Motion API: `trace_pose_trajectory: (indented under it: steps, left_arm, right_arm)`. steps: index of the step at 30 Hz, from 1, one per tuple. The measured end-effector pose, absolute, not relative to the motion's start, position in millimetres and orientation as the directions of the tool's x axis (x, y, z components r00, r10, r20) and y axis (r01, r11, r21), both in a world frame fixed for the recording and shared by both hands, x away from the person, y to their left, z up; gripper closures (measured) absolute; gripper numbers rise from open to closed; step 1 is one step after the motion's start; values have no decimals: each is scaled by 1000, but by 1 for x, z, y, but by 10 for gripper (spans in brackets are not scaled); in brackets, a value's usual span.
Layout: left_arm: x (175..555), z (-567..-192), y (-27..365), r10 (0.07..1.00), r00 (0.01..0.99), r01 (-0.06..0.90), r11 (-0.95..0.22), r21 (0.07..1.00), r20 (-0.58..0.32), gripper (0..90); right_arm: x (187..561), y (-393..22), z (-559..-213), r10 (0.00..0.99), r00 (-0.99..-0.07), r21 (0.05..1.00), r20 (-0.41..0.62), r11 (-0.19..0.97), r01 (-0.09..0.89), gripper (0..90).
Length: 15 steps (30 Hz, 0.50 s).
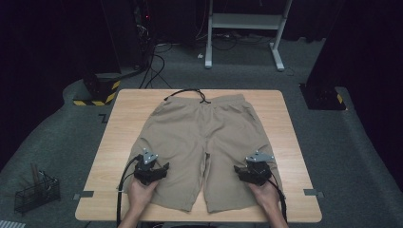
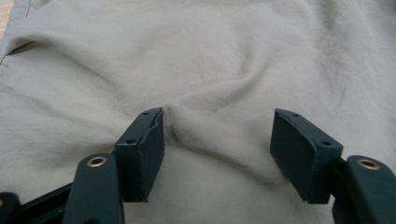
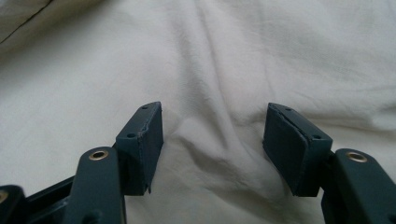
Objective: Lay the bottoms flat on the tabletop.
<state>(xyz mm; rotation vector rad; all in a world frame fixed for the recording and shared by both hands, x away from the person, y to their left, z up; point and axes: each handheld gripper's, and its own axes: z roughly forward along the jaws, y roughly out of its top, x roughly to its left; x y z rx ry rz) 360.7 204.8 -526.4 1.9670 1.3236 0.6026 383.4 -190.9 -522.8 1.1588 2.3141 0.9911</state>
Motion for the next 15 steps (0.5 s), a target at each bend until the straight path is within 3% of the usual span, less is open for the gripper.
trace_pose_trajectory:
  steps: [15]
  left_arm:
    - [361, -526, 205, 930, 369, 613, -248, 750, 6, 334]
  right_arm:
    - [383, -191, -523, 805, -594, 728, -12, 414, 546, 383]
